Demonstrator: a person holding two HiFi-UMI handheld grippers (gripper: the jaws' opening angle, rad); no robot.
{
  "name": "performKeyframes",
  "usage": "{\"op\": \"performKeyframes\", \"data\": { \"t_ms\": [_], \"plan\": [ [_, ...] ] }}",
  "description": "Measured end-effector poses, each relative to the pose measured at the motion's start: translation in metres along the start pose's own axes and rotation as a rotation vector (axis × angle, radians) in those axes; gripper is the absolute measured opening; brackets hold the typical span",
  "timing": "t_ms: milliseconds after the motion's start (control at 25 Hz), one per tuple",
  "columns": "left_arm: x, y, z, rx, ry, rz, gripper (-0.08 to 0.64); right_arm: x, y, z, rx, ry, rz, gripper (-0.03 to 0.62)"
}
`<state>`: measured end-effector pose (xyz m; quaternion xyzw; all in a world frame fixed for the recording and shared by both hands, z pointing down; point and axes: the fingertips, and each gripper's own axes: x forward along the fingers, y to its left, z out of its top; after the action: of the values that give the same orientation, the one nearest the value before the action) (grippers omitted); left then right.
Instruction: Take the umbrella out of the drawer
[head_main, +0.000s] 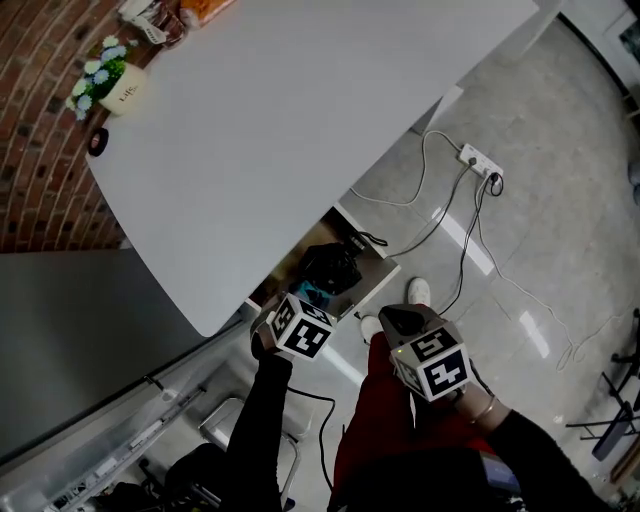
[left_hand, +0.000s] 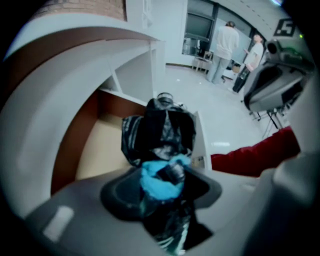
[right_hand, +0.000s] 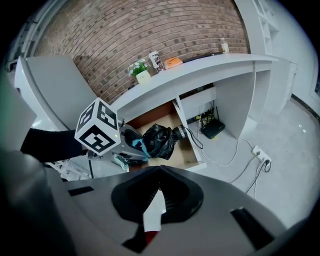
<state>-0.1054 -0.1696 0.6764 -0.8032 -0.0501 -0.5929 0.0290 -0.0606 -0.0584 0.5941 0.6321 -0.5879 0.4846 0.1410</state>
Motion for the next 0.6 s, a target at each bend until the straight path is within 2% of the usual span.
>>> {"op": "performKeyframes", "data": {
  "t_ms": [280,600],
  "plan": [
    [-0.035,-0.007,0.012,-0.013,-0.063,0.035,0.216,-0.021,-0.001,0.01,-0.01,-0.035,-0.026,-0.002],
    [-0.078,-0.025,0.028,-0.063,-0.157,0.058,0.216,-0.049,0.004,0.018,-0.011,-0.069,-0.048,-0.002]
  ]
}}
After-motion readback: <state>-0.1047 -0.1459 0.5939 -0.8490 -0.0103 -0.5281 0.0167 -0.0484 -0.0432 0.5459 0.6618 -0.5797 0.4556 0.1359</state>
